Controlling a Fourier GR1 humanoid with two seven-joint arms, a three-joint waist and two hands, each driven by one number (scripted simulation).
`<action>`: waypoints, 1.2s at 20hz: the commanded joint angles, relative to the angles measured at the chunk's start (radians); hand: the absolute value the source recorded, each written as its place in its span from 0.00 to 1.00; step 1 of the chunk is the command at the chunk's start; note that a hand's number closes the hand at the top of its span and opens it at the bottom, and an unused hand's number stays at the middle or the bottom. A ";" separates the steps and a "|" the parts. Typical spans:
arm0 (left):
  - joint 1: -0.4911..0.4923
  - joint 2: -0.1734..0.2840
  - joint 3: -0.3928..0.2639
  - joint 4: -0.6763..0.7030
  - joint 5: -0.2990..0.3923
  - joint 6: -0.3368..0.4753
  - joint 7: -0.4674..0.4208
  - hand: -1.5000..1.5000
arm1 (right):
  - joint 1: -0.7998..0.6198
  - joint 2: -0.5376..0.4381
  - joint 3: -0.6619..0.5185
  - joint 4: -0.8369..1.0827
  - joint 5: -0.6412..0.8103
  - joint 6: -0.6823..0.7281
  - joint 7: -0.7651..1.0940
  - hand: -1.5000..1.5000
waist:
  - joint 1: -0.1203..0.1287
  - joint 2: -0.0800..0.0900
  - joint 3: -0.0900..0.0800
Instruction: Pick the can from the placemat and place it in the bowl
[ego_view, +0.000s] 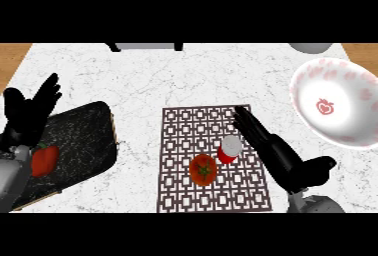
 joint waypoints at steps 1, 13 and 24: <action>-0.002 -0.027 0.002 -0.029 -0.019 -0.010 -0.005 0.50 | -0.030 -0.004 0.024 0.094 0.057 0.065 -0.044 1.00 | 0.012 -0.020 -0.008; 0.072 -0.306 -0.143 -0.182 -0.030 0.103 -0.154 0.50 | 0.102 0.044 0.089 0.043 0.354 -0.212 -0.432 0.00 | 0.001 -0.022 -0.006; 0.126 -0.312 -0.147 -0.279 -0.073 0.100 -0.113 0.50 | 0.063 -0.097 0.026 -0.303 0.547 -0.240 -0.045 0.00 | 0.010 -0.025 -0.009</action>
